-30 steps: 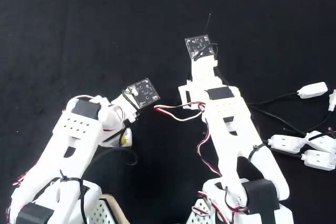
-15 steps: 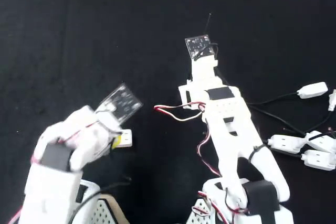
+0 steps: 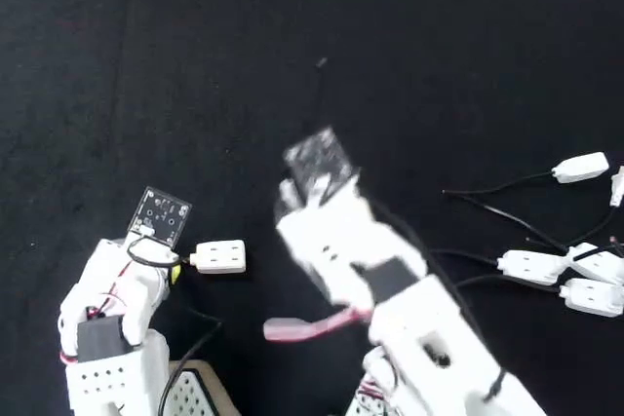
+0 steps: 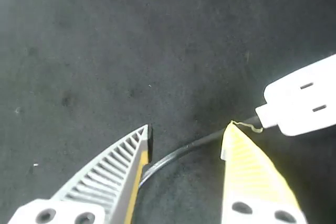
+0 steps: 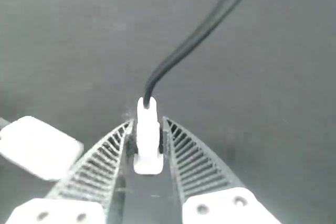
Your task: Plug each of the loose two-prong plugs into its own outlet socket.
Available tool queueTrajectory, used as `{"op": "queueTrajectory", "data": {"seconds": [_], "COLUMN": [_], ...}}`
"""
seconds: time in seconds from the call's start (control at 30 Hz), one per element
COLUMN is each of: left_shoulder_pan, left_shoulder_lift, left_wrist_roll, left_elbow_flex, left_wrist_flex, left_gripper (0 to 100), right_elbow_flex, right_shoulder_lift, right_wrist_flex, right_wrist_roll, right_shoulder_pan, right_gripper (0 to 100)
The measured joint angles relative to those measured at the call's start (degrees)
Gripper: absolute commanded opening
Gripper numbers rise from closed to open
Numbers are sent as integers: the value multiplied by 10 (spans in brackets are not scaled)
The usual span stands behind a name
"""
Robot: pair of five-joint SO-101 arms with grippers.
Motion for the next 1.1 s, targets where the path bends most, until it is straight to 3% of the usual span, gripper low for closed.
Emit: {"op": "queueTrajectory", "data": {"seconds": [0.1,0.2,0.33,0.47,0.6,1.1], "left_shoulder_pan": [0,9,94,196,223,230], "left_shoulder_lift": [0,0,0,4,52,556], "left_wrist_roll": [0,-9,-78,-174,-291,-449], "left_elbow_flex": [5,5,-9,-47,-61,-301], "left_wrist_flex": [-4,-4,41,62,39,-91], "left_gripper": [228,229,244,341,319,313], "right_elbow_flex": [70,79,76,9,-66,-157], "right_shoulder_lift": [-72,-135,-202,-223,-202,51], "right_wrist_flex": [-28,-35,-26,59,152,146], "right_wrist_roll": [-33,-60,-105,-171,-202,-206], "right_shoulder_pan": [-54,-34,84,202,275,281], "right_gripper": [12,12,12,12,12,12]}}
